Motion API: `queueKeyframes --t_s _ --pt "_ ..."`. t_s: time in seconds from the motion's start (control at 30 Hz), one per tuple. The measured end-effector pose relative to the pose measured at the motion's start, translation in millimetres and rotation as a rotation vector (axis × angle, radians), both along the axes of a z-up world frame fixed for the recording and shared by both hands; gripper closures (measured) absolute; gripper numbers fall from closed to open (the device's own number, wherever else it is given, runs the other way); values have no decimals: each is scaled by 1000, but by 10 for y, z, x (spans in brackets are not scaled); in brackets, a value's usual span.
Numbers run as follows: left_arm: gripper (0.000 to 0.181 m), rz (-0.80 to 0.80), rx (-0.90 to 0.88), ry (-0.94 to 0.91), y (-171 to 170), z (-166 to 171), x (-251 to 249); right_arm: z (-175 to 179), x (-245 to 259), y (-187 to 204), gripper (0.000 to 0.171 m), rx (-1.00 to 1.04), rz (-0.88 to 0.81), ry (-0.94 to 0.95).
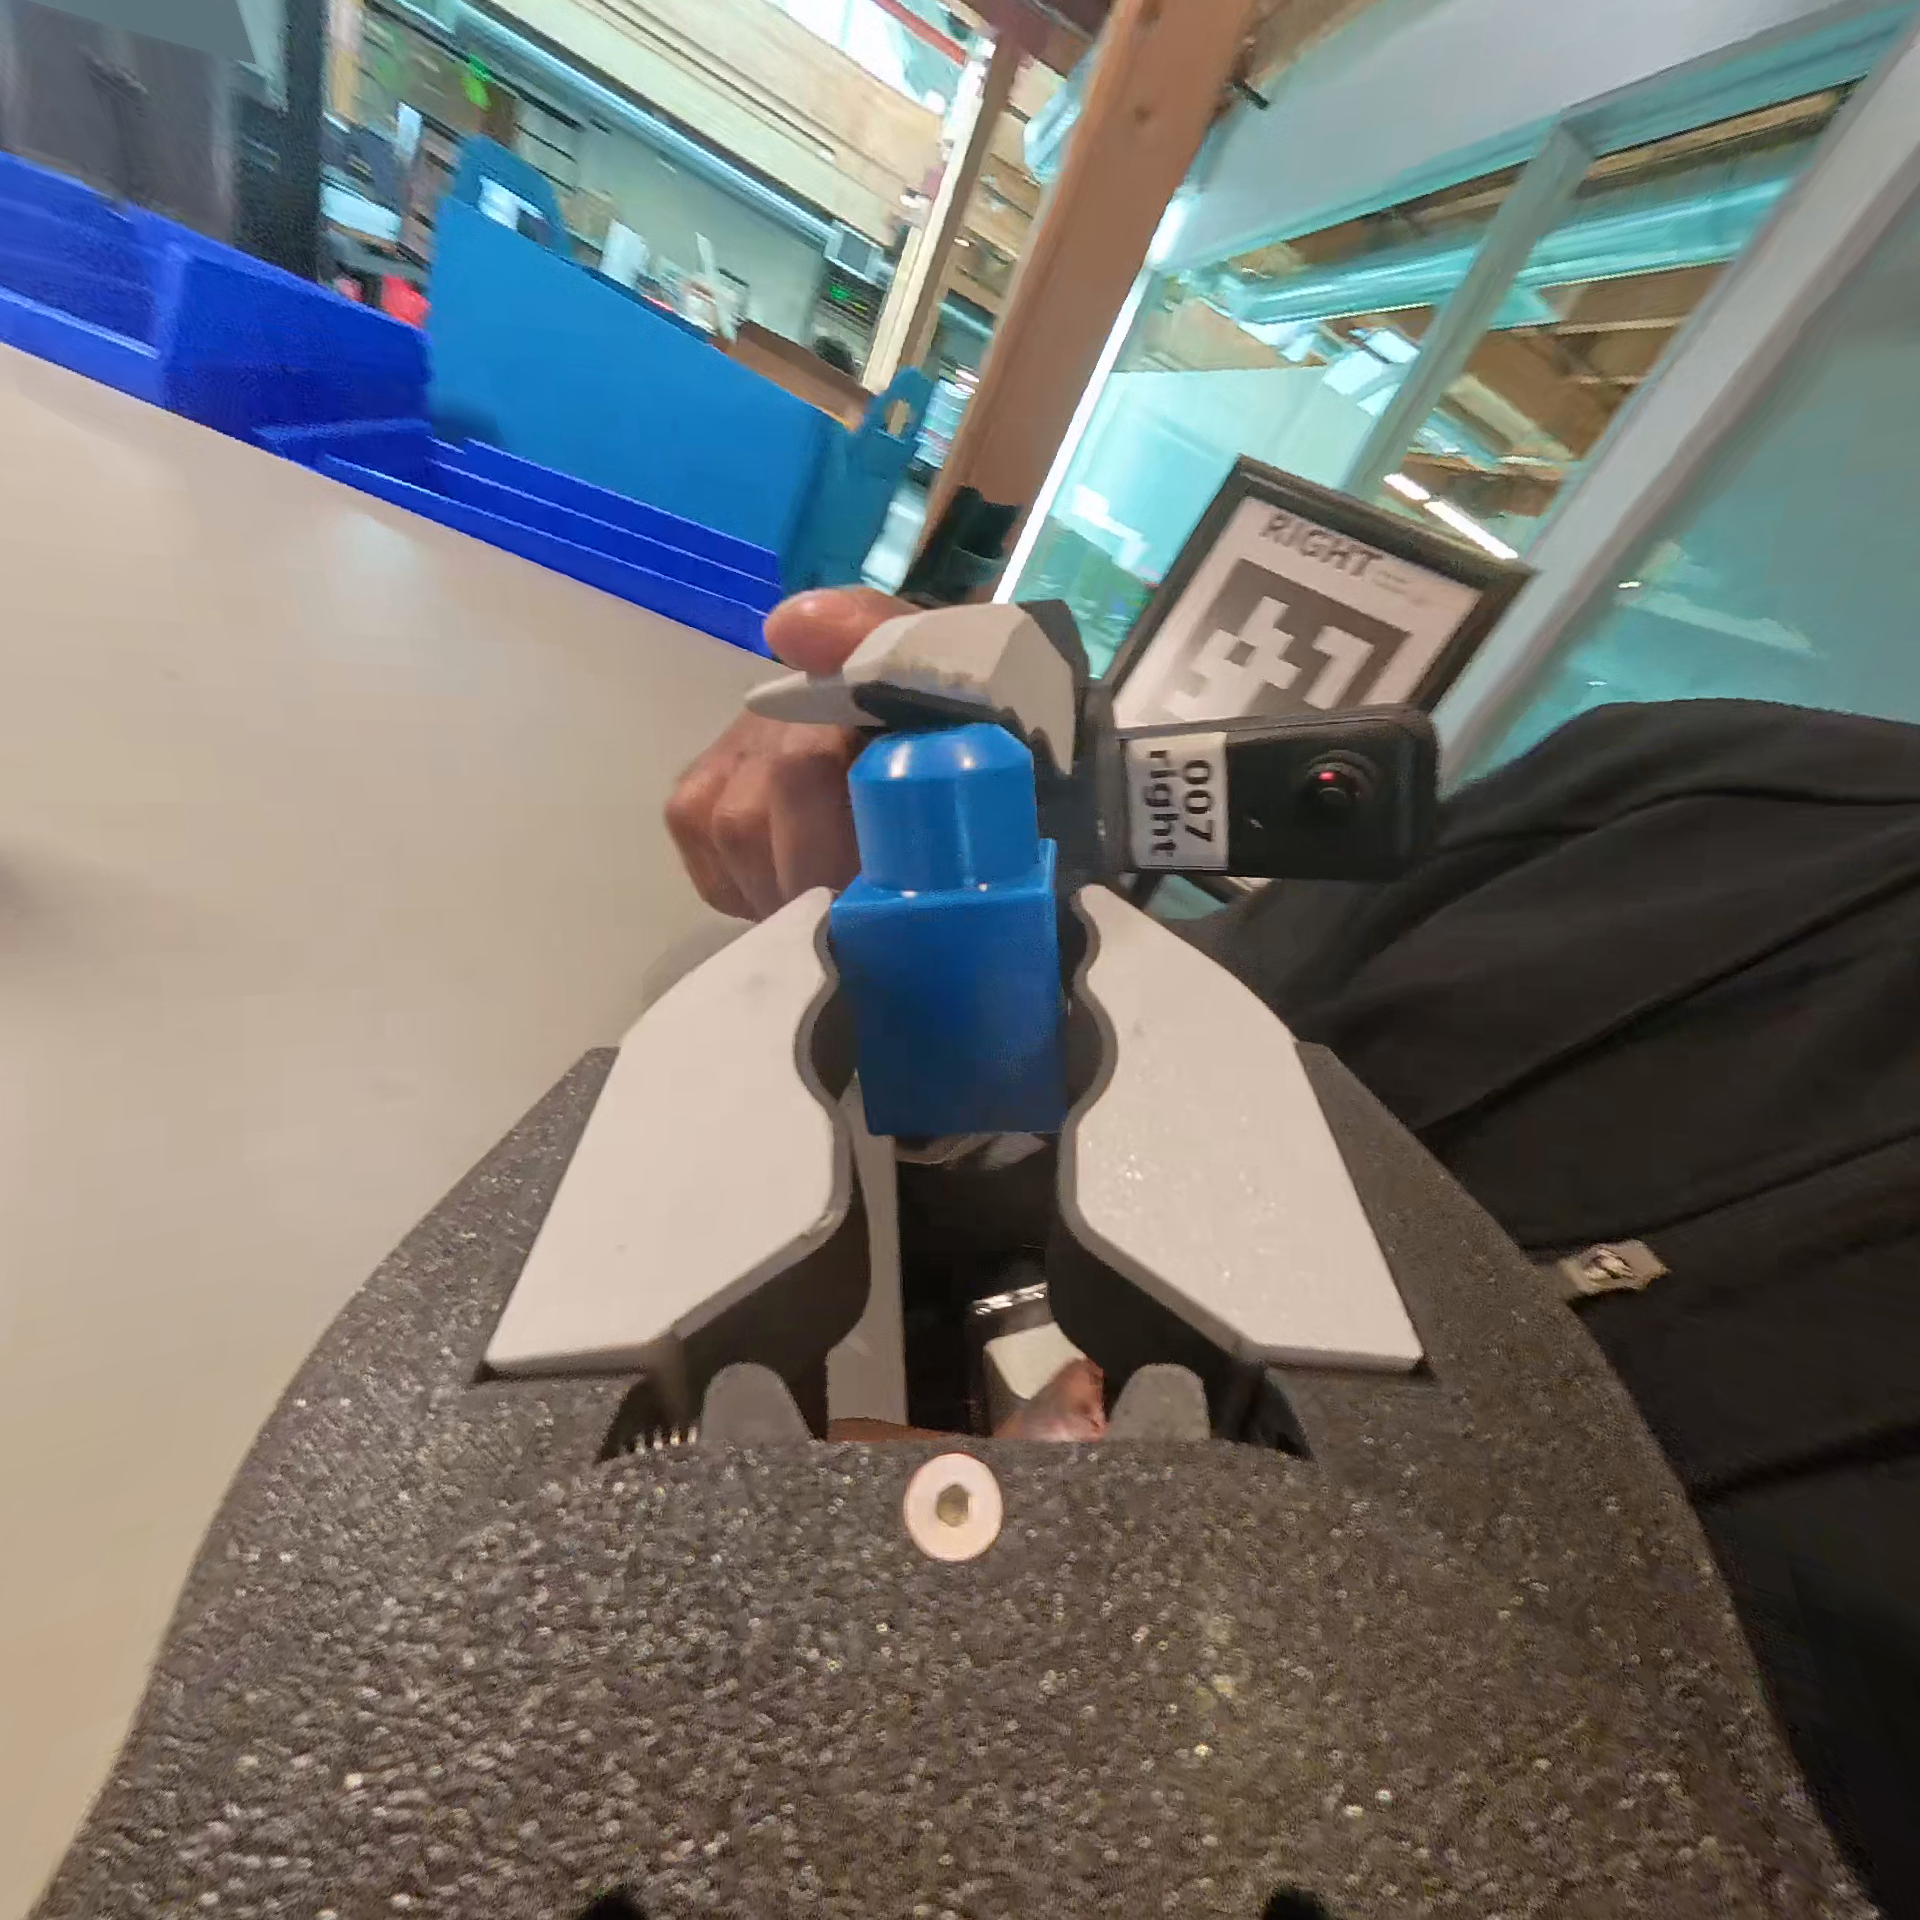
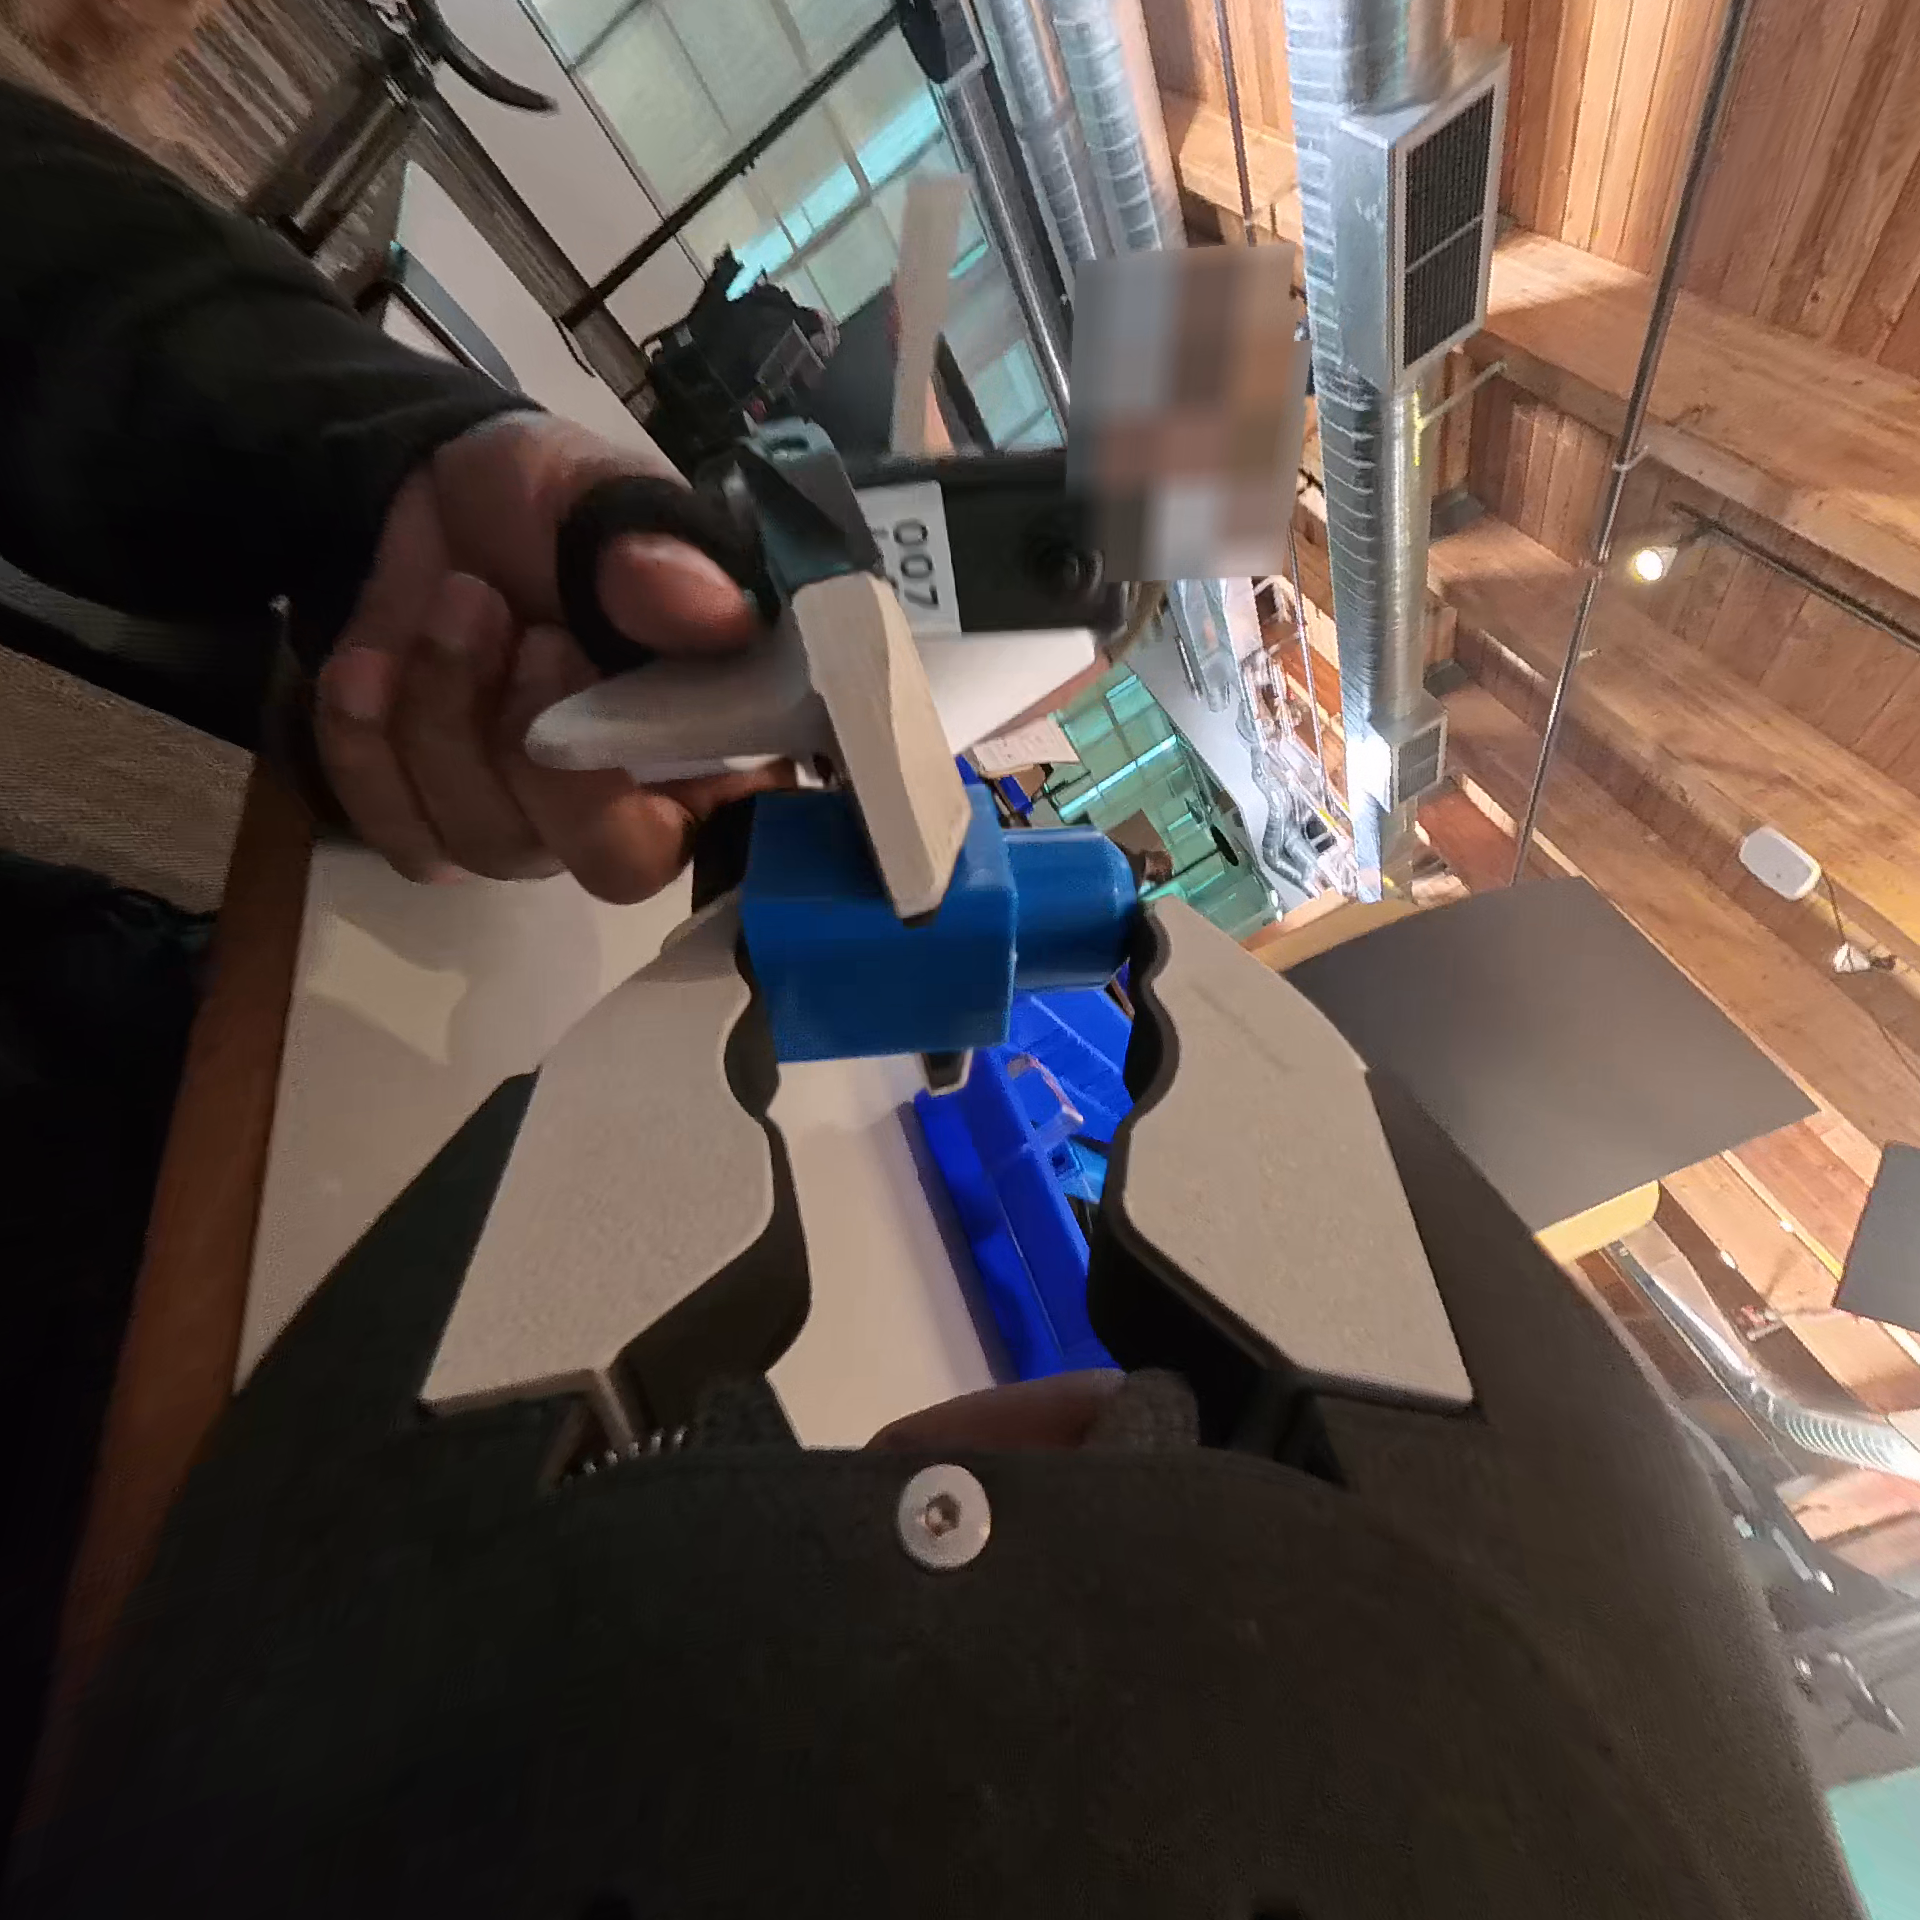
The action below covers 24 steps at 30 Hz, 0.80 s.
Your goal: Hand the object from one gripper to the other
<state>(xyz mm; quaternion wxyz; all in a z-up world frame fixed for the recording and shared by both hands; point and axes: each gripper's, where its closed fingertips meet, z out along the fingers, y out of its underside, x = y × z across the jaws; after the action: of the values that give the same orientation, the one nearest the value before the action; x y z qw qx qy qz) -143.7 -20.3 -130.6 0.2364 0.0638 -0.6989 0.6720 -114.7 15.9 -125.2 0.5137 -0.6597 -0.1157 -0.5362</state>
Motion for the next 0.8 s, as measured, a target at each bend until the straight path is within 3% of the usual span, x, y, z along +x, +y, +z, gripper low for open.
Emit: queueKeyframes --t_s 0.1,0.3,0.43,0.53,0.67,0.8 --pt "143 121 -17 -169 12 49 104 -31 88 -63 107 13 -27 96" --pt "144 535 88 -886 126 100 459 -232 320 -243 112 80 -68 565" --pt "144 785 231 -1357 194 141 649 -171 157 -200 110 236 112 946" --pt "143 880 315 -1611 179 123 703 -80 160 -165 106 325 110 1008" --pt "143 891 344 -1791 86 67 654 -119 214 -87 104 346 18 1002" --pt "144 880 357 -1821 48 25 651 -191 282 -72 135 294 -73 885"
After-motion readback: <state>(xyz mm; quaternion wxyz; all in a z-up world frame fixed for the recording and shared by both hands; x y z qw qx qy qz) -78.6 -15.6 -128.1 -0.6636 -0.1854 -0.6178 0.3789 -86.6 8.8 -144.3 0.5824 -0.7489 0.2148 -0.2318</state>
